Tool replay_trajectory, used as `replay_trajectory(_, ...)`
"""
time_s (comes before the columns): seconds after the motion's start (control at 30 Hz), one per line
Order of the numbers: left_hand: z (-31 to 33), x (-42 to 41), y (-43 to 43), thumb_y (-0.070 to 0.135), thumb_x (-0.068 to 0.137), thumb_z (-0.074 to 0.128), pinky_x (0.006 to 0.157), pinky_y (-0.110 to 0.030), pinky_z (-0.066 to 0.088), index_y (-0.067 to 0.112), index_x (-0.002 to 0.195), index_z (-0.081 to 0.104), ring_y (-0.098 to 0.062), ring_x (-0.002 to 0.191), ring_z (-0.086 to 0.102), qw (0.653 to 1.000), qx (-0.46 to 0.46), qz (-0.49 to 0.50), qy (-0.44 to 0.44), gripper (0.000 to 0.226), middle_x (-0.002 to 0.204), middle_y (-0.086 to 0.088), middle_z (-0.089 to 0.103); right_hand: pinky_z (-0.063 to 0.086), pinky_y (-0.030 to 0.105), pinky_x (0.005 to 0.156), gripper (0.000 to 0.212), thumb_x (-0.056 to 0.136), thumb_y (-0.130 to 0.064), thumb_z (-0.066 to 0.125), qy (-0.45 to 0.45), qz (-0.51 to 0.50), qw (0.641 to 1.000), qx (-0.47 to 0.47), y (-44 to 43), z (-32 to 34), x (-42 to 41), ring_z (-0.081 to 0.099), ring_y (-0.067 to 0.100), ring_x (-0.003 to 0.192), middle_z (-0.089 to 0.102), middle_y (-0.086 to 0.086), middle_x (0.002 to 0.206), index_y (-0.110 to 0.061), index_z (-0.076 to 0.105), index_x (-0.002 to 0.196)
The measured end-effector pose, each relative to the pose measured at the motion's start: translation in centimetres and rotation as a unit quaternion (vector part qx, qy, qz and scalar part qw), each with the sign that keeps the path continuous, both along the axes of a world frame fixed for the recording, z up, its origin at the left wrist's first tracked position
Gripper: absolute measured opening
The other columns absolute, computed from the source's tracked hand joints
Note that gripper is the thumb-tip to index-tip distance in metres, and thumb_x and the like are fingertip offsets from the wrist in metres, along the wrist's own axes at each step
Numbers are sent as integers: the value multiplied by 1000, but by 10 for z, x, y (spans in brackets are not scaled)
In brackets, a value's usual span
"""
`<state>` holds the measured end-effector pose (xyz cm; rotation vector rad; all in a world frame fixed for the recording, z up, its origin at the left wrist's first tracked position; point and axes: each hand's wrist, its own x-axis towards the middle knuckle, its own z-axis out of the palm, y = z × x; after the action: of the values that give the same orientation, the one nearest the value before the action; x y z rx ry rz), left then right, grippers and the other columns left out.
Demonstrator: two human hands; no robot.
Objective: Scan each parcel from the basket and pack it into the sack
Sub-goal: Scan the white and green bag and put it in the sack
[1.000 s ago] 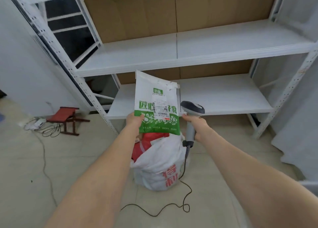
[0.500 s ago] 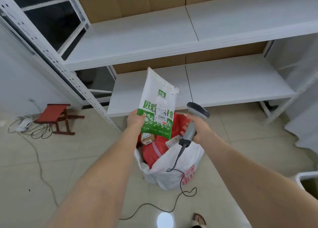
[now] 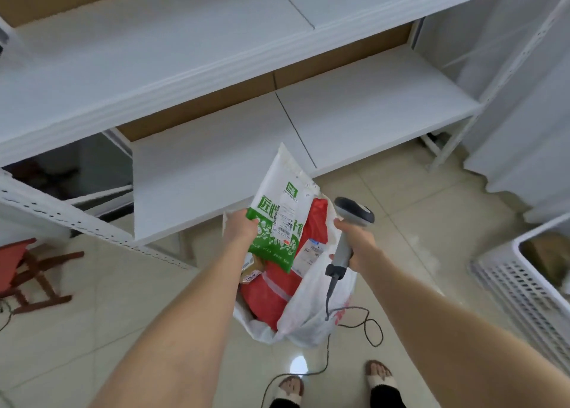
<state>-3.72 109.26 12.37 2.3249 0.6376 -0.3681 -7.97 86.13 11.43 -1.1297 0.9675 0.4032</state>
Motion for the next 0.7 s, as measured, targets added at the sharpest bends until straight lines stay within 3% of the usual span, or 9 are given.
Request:
replay_trajectory(0.07,-27,10,8,16,94,55,55,-24,44,18,104,65,-10,68,59,999,10,-36,28,14,92,1,64,58,45,70,20,84,-14,74,-2,-28,1000,-8,11,-25,0,55,22,64,56,9,79,-14,54,85)
replay_trajectory(0.13,-53,12,16,15,92,57,68,-29,50,15,108,65,-18,82,63,992,45,-95,70,18,113,-4,61,49,33,58,19,85,-16,73,18,-26,999,-24,25,-50,-6,54,20,64,55,7,77,-14,54,82)
replay_trajectory(0.2,-77,13,18,15,91,54,83,-34,51,11,109,64,-27,97,61,981,70,-148,104,21,118,-8,60,45,30,55,18,85,-15,72,33,-13,999,-27,39,-71,-10,55,20,64,57,7,75,-13,55,82)
replay_trajectory(0.3,-111,11,10,14,90,50,73,-31,45,12,105,61,-25,87,58,963,61,-229,130,19,107,-10,66,54,33,57,18,82,-14,76,48,-2,998,-31,53,-101,-13,66,23,67,67,9,79,-10,59,87)
replay_trajectory(0.4,-143,3,-5,5,88,55,82,-32,48,6,116,60,-26,100,60,938,45,-298,171,28,115,-11,64,58,46,82,20,80,-9,77,51,1,998,-32,58,-128,-17,70,31,90,70,17,100,-7,60,91)
replay_trajectory(0.5,-169,-10,-21,1,88,56,91,-33,49,1,120,59,-29,108,59,923,40,-319,212,32,119,-14,62,58,40,75,19,81,-7,75,57,-19,997,-51,52,-148,-24,70,27,78,70,13,90,-5,60,93)
replay_trajectory(0.6,-187,-26,-36,4,92,53,86,-31,48,-1,117,59,-29,105,60,912,67,-328,236,26,117,-15,62,56,46,84,14,82,-7,73,51,-70,993,-85,40,-156,-32,67,30,82,68,14,90,-7,59,83)
replay_trajectory(0.7,-199,-46,-57,10,94,53,86,-29,45,0,119,55,-28,110,58,881,108,-379,262,27,122,-14,59,56,46,81,14,80,-9,74,41,-134,987,-73,20,-146,-36,65,29,83,67,13,92,-9,60,84)
